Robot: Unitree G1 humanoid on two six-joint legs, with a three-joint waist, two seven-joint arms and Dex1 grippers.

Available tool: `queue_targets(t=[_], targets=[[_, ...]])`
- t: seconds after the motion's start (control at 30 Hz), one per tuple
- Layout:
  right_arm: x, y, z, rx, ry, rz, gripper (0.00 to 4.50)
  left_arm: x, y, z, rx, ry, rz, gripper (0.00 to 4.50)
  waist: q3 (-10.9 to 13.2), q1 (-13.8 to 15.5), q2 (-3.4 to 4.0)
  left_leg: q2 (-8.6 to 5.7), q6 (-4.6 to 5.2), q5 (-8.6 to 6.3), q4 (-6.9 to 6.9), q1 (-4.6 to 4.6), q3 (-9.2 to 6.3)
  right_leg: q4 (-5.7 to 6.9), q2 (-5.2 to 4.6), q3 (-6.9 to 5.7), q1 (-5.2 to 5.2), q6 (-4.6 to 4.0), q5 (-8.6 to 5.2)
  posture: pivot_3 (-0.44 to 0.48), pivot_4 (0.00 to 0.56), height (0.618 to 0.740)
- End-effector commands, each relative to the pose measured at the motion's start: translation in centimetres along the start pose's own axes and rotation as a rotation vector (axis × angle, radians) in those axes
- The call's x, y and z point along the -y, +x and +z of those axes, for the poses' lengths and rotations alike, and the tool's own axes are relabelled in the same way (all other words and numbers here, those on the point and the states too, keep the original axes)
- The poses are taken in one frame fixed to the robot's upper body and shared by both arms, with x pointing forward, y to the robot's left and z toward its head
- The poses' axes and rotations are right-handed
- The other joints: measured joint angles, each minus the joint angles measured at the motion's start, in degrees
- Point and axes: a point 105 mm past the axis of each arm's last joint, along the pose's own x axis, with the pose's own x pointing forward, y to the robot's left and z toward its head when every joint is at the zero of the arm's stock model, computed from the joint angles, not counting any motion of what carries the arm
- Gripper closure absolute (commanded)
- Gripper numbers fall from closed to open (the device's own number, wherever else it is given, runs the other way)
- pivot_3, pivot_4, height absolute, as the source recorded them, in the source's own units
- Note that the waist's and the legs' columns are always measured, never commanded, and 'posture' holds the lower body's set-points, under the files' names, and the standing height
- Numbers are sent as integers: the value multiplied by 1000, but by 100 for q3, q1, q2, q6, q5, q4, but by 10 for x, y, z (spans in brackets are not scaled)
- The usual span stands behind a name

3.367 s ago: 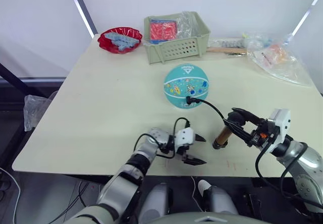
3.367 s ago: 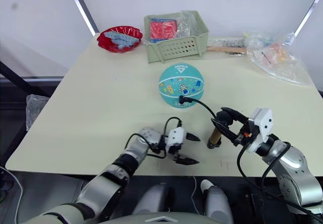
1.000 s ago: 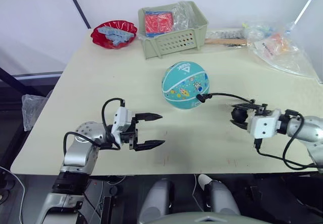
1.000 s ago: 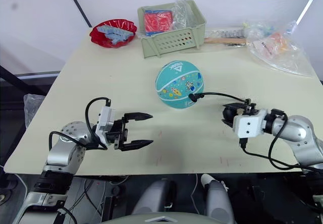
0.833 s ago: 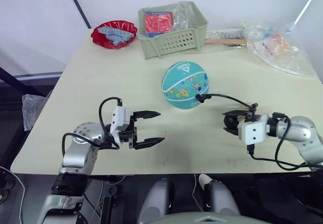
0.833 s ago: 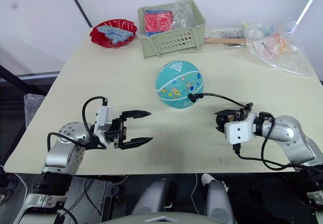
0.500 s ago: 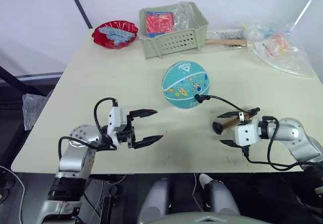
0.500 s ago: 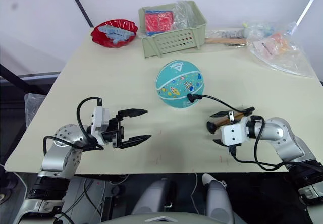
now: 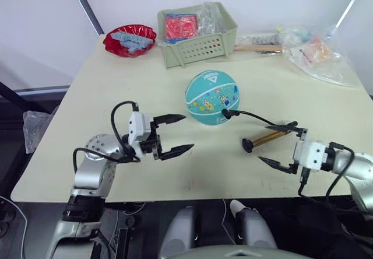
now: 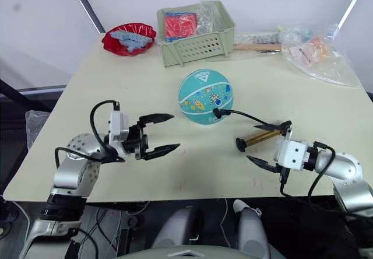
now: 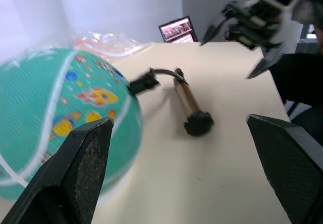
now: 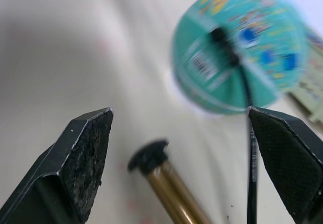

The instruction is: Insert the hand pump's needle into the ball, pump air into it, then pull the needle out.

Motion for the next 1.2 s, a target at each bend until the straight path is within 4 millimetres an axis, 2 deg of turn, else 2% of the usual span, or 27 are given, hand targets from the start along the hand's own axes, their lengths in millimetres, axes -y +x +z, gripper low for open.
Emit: queue_targets(t=[0.03, 0.13, 0.3, 0.43, 0.67, 0.83, 1.07, 1.2], targets=[[15, -6, 20, 85, 43, -151, 51, -21, 12, 12, 42, 20, 69, 0, 0, 9, -6, 0, 0, 0, 0, 0, -1, 1, 2, 0, 0, 0, 1, 0, 150, 738], [16, -7, 25, 118, 90, -216, 51, -37, 20, 17, 51, 30, 108, 0, 0, -7, -8, -5, 1, 0, 6, 2, 5, 3, 10, 7, -1, -1, 8, 0, 150, 738], [10, -8, 34, 167, 155, -259, 51, -68, 46, 31, 60, 48, 186, 0, 0, 7, -13, -2, 0, 1, 5, 0, -4, 5, 29, 9, -2, -3, 7, 0, 150, 738], [8, -9, 37, 174, 165, -267, 51, -80, 63, 38, 69, 41, 217, 0, 0, 1, -14, -9, 0, 1, 6, -7, -10, 2, 25, 6, -2, -1, 6, 0, 150, 738], [-1, -6, 37, 177, 185, -264, 51, -91, 94, 32, 49, 15, 247, 0, 1, 3, -18, -12, -1, 1, 4, -15, -20, -2, 25, -4, -1, 2, 4, 0, 150, 738], [-4, -3, 36, 171, 194, -259, 51, -92, 104, 17, 16, -3, 252, 0, 1, -10, -18, -11, -1, 1, 4, -14, -20, -2, 26, -4, -1, 2, 4, 0, 150, 738], [-8, -1, 34, 149, 212, -245, 51, -93, 109, -5, -50, -53, 283, 0, -1, 6, -22, -12, 0, 1, 11, -11, -20, 6, 25, -3, 1, 2, 5, 0, 150, 738], [-4, 14, 35, 107, 203, -232, 51, -83, 111, -27, -110, -76, 273, 0, -6, 4, -29, -12, 0, 1, 20, 2, -20, 23, 25, -1, 7, 2, 5, 0, 150, 738]])
